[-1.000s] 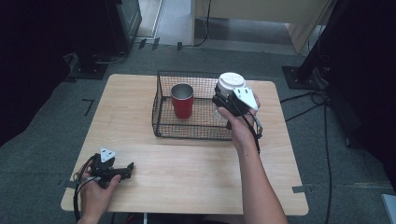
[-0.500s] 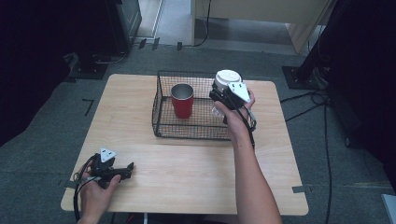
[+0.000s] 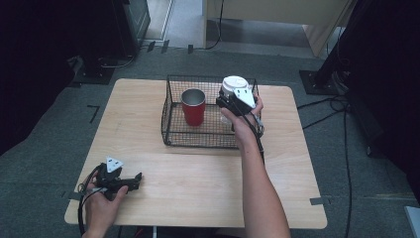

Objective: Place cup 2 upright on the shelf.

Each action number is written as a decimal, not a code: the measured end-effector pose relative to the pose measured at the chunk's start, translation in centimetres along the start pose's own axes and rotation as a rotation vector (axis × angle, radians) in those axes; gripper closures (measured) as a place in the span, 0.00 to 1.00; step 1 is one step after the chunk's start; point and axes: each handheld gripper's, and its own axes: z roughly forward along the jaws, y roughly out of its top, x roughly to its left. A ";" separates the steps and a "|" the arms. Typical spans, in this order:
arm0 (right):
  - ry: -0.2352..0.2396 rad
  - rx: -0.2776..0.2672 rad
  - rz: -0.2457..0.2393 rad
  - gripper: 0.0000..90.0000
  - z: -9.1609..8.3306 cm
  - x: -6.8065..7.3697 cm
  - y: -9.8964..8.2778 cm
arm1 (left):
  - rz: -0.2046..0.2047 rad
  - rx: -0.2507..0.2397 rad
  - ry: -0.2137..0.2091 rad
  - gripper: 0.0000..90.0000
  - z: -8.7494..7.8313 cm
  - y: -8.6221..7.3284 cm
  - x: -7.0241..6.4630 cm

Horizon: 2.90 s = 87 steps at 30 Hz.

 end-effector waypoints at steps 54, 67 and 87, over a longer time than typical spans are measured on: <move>-0.010 0.026 0.033 0.00 -0.1 0.9 -1.1 | -0.002 -0.001 0.000 0.00 0.0 0.0 0.0; -0.020 -0.024 0.039 0.00 -0.9 0.3 0.4 | -0.002 -0.001 0.000 0.00 0.0 0.0 0.0; 0.034 -0.086 0.031 0.00 -3.5 -0.4 3.4 | -0.002 -0.001 0.000 0.00 0.0 0.0 0.0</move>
